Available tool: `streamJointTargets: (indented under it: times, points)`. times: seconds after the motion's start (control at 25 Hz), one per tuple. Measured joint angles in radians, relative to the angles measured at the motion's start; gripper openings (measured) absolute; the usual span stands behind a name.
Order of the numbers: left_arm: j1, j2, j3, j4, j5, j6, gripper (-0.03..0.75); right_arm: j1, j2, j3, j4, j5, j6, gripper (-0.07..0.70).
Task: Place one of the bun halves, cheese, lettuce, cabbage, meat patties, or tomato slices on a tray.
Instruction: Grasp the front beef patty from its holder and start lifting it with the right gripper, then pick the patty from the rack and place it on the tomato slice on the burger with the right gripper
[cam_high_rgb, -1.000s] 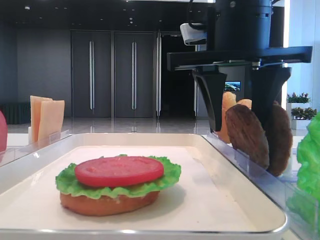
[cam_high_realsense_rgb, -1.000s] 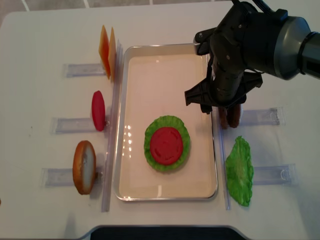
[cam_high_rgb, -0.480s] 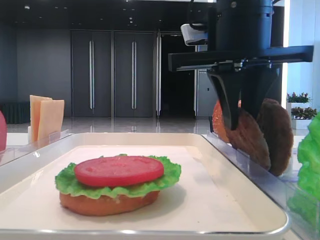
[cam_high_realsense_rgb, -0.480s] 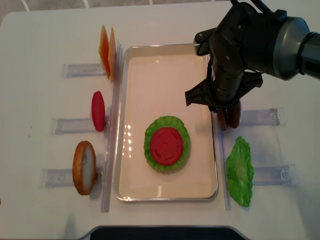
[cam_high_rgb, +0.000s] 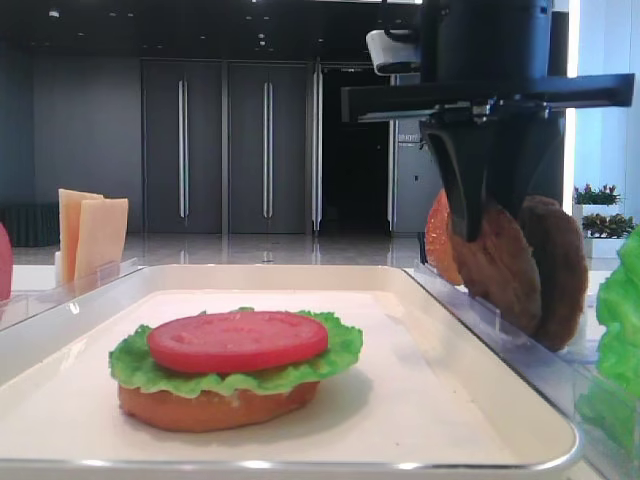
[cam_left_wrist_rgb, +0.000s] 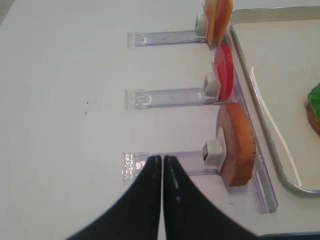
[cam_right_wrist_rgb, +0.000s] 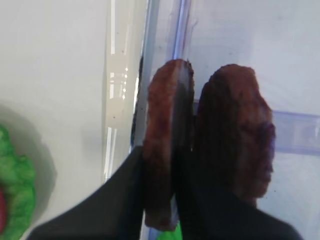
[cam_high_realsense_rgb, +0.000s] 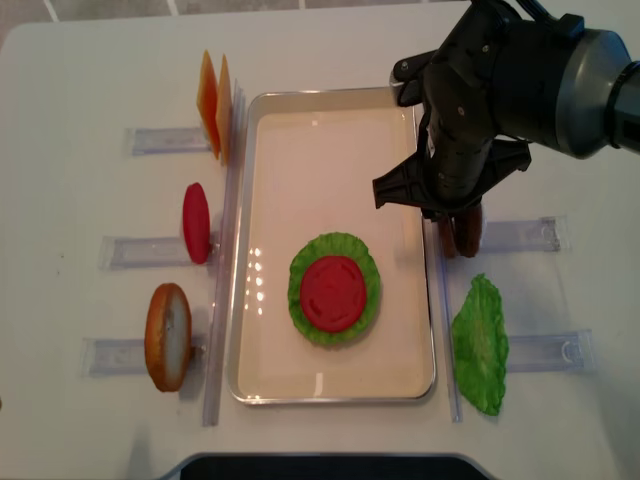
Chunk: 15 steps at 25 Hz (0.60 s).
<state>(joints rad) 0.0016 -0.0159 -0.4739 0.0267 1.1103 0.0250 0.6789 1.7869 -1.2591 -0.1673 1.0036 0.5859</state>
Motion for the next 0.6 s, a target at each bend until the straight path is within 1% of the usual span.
streamJointTargets:
  times: [0.32, 0.48, 0.6]
  points:
    - [0.000, 0.000, 0.000, 0.000, 0.000, 0.000, 0.000, 0.001, -0.113, 0.000, 0.023, 0.009, 0.000, 0.153]
    - [0.000, 0.000, 0.000, 0.000, 0.000, 0.000, 0.000, 0.016, -0.185, 0.000, 0.042, 0.013, 0.000, 0.151]
    - [0.000, 0.000, 0.000, 0.000, 0.000, 0.000, 0.000, 0.034, -0.239, 0.000, 0.059, 0.036, -0.001, 0.151]
